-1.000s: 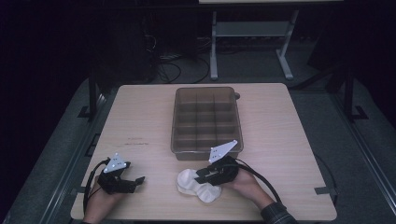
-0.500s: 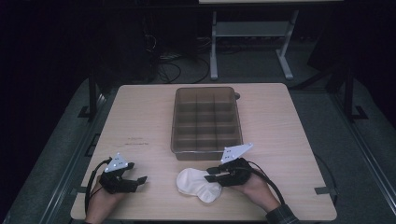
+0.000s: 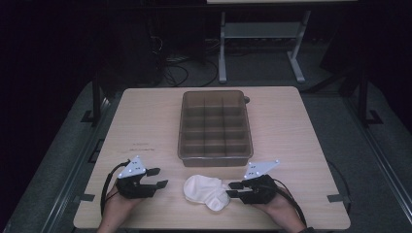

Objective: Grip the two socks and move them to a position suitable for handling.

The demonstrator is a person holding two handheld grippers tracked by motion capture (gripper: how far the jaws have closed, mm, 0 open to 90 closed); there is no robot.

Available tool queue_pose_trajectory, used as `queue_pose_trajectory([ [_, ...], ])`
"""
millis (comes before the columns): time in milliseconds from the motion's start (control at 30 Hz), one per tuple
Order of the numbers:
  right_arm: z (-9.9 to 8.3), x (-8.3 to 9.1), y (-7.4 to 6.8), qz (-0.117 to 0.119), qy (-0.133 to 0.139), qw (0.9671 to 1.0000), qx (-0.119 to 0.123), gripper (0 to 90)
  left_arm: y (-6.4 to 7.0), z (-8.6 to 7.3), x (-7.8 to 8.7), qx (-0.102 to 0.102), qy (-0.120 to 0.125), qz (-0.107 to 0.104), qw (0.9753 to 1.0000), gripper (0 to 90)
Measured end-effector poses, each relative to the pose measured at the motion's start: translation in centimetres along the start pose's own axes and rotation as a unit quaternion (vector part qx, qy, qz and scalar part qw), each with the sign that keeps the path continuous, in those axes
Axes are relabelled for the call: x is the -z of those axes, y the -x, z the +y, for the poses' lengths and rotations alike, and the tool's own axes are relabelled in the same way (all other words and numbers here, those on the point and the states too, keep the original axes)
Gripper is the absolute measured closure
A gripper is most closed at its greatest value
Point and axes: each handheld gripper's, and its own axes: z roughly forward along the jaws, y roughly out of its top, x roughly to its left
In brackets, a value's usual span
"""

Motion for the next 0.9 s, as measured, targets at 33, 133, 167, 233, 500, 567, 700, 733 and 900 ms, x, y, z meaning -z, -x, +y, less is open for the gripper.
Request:
queue_pose_trajectory([
  [33,-0.1,0.1,0.0,0.0,0.0,1.0,-0.003,68.4,0.2,0.2,-0.2,-0.002,0.001,-0.004,1.0,43.4],
  [133,-0.4,0.1,0.0,0.002,-0.002,1.0,-0.009,68.5,0.7,0.9,-0.7,-0.005,0.004,-0.016,0.9999,42.5],
  [167,-0.4,0.1,0.0,0.002,-0.002,1.0,-0.009,68.5,0.7,0.9,-0.7,-0.005,0.004,-0.016,0.9999,42.4],
  [233,-0.5,-0.1,0.0,0.002,-0.005,0.9999,-0.01,68.6,1.0,1.3,-1.1,-0.01,0.005,-0.022,0.9997,42.3],
  [500,-0.3,-1.1,-0.1,0.003,-0.011,0.9999,-0.008,69.7,2.0,2.9,-3.1,-0.026,0.002,-0.048,0.9985,44.3],
  [567,-0.2,-1.4,-0.1,0.002,-0.013,0.9999,-0.009,69.6,2.2,3.2,-3.8,-0.029,-0.004,-0.053,0.9982,44.8],
  [700,-0.2,-1.7,0.0,0.0,-0.015,0.9998,-0.009,69.6,2.2,3.3,-5.0,-0.03,-0.018,-0.062,0.9975,48.3],
  [733,-0.2,-1.8,0.0,-0.003,-0.015,0.9998,-0.011,69.5,2.2,3.2,-5.2,-0.031,-0.022,-0.064,0.9973,52.1],
  [900,-0.1,-2.0,0.1,0.002,-0.015,0.9998,-0.014,69.3,2.1,3.1,-6.0,-0.025,-0.04,-0.081,0.9956,59.3],
])
